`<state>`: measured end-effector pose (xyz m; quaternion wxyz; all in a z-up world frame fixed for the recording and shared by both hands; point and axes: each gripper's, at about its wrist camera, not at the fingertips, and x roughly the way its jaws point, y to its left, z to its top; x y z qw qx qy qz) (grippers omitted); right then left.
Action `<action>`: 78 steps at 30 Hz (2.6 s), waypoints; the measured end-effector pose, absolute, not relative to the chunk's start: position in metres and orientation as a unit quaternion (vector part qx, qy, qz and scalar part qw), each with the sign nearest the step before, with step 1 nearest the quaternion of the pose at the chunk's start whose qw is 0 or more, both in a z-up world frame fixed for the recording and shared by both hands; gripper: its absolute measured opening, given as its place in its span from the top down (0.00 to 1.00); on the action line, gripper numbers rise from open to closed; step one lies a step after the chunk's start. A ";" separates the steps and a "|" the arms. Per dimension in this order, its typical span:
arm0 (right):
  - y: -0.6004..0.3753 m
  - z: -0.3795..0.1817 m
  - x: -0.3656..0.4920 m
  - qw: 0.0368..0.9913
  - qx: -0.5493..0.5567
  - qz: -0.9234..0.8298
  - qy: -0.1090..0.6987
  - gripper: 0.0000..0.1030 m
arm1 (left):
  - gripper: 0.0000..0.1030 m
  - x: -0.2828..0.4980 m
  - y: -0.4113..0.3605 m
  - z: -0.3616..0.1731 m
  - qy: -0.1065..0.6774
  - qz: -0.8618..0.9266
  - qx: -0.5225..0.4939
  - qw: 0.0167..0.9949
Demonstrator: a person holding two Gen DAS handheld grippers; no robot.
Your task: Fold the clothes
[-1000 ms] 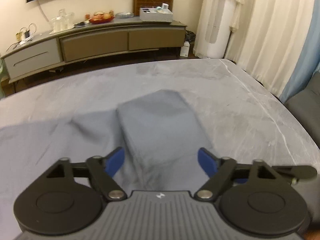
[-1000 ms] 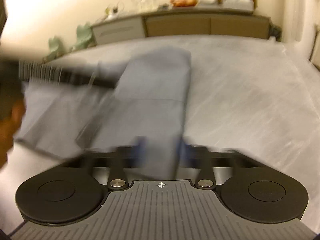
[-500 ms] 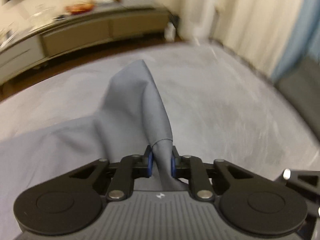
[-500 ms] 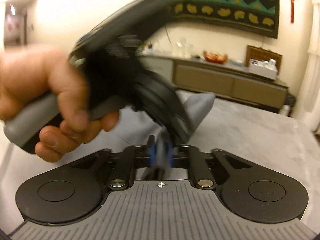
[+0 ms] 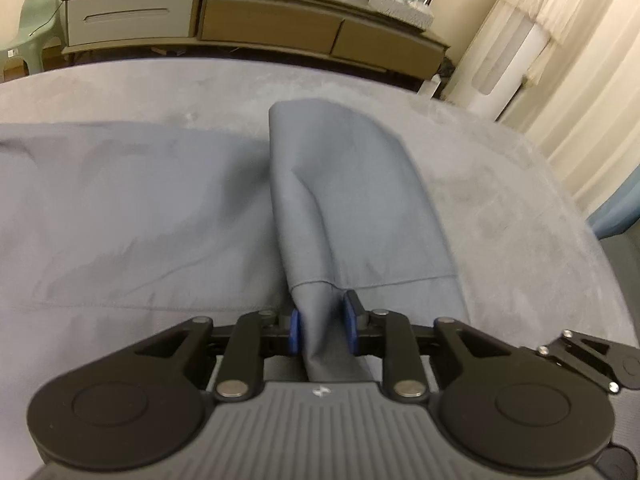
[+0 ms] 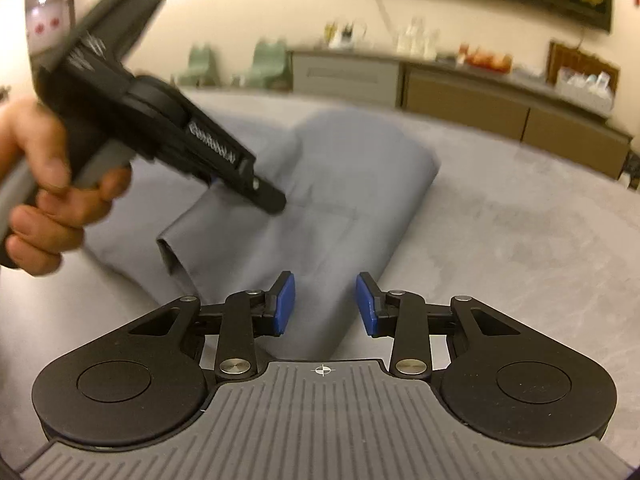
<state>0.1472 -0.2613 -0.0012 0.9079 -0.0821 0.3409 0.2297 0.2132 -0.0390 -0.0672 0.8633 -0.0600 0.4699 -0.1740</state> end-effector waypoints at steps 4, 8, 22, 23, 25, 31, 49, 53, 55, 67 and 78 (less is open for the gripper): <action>-0.266 -0.003 0.161 0.907 -0.058 0.223 0.353 0.53 | 0.75 0.213 -0.034 -0.068 0.467 -0.175 -0.070 0.864; -0.281 0.005 0.171 0.913 0.011 0.204 0.352 0.43 | 0.77 0.208 -0.032 -0.058 0.440 -0.188 -0.102 0.872; -0.256 -0.003 0.185 0.907 -0.017 0.179 0.382 0.26 | 0.74 0.196 -0.046 -0.075 0.441 -0.179 -0.012 0.880; -0.258 -0.005 0.184 0.905 -0.009 0.178 0.387 0.25 | 0.74 0.194 -0.051 -0.075 0.436 -0.176 0.000 0.882; -0.260 -0.004 0.177 0.904 0.005 0.180 0.388 0.29 | 0.73 0.193 -0.057 -0.075 0.428 -0.174 0.018 0.887; -0.265 0.000 0.169 0.904 -0.014 0.196 0.381 0.75 | 0.71 0.186 -0.078 -0.075 0.409 -0.177 0.071 0.892; -0.316 0.064 0.097 0.944 -0.134 0.134 0.270 0.52 | 0.67 0.163 -0.078 -0.021 0.350 -0.225 -0.009 0.909; -0.282 0.022 0.107 0.893 -0.140 0.202 0.377 0.61 | 0.67 0.160 -0.037 0.004 0.338 -0.184 -0.040 0.922; -0.272 0.029 0.113 0.893 -0.165 0.212 0.363 0.66 | 0.62 0.150 -0.010 0.013 0.328 -0.155 -0.058 0.930; -0.216 0.016 0.165 0.934 -0.191 0.118 0.277 0.30 | 0.40 0.031 0.273 0.000 0.275 0.103 -0.296 0.909; 0.113 0.015 0.017 0.845 -0.300 0.412 0.160 0.15 | 0.35 -0.023 0.402 -0.037 0.250 0.136 -0.519 0.806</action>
